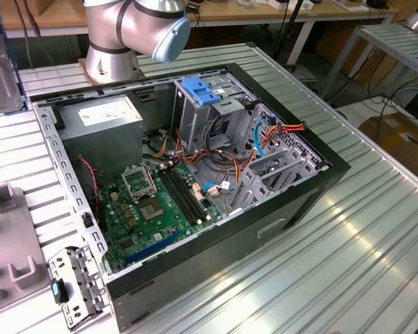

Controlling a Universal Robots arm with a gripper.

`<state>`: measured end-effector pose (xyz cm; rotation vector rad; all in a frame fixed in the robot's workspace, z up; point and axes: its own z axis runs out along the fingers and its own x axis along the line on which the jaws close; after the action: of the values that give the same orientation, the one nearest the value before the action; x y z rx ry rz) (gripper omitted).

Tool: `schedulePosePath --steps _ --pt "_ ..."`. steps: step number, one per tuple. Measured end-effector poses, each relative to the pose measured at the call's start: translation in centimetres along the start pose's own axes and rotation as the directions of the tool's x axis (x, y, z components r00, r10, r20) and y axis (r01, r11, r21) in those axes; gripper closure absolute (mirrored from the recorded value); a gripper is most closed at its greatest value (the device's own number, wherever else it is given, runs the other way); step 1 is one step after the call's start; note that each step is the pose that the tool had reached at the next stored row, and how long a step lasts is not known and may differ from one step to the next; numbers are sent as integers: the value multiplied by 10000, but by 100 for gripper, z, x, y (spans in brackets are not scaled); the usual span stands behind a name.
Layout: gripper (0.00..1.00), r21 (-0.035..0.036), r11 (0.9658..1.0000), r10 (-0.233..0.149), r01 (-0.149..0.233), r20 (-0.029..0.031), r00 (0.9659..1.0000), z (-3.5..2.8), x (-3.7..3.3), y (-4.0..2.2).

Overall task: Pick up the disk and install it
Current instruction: 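Pick up the disk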

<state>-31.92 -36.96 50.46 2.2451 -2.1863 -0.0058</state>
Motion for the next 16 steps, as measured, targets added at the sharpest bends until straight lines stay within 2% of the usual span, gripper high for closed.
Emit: schedulePosePath --steps 4,5,6,13,16 --pt "63 -33 10000 1 -1 1 10000 -1 5 -195" --pt "63 -44 10000 0 0 1 10000 -2 7 -254" --pt "63 -57 10000 1 -1 2 10000 -1 9 -338" --pt "63 -124 9999 0 0 3 10000 -4 19 -722" --pt "63 -147 9999 0 0 4 10000 -5 23 -859"
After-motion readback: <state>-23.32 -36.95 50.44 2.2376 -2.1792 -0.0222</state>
